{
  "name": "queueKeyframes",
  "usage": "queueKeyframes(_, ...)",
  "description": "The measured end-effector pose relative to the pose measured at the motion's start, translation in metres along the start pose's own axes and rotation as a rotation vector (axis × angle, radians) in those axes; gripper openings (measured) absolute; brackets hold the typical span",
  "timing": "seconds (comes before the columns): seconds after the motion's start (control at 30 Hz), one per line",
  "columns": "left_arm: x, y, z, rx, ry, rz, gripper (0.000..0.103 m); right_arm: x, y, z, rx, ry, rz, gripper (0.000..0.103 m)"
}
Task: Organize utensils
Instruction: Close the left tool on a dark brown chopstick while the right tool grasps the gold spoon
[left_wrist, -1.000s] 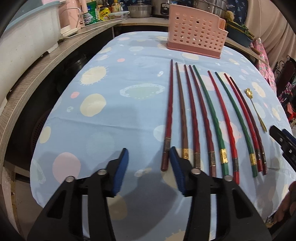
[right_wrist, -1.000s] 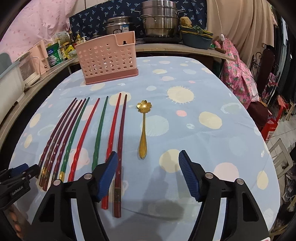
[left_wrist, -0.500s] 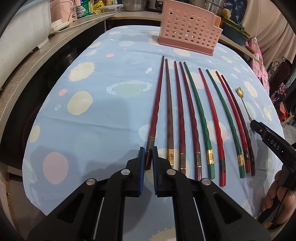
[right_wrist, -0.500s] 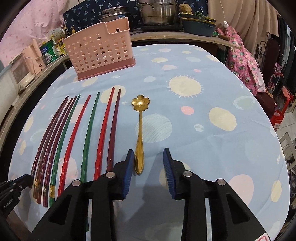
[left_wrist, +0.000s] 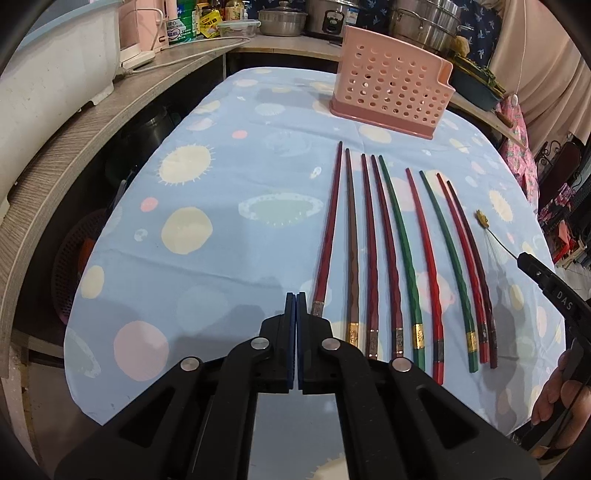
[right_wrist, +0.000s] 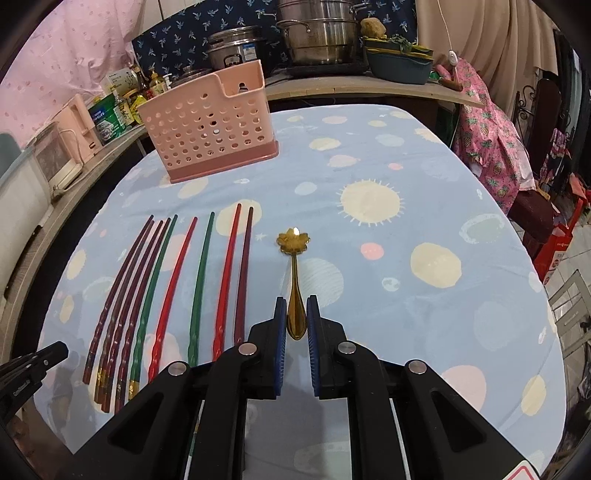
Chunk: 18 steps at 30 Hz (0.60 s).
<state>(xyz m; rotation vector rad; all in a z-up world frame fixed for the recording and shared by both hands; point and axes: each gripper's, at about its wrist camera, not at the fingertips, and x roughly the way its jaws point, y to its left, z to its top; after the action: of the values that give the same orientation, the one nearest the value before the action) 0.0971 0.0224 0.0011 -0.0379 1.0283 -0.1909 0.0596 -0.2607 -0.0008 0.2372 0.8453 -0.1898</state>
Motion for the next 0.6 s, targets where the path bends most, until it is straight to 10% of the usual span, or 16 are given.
queueKeyframes(0.6, 0.017, -0.003, -0.014, -0.007, 0.042, -0.091, 0.019, -0.007, -0.001, -0.008, 0.004, 0.011, 0.017, 0.011)
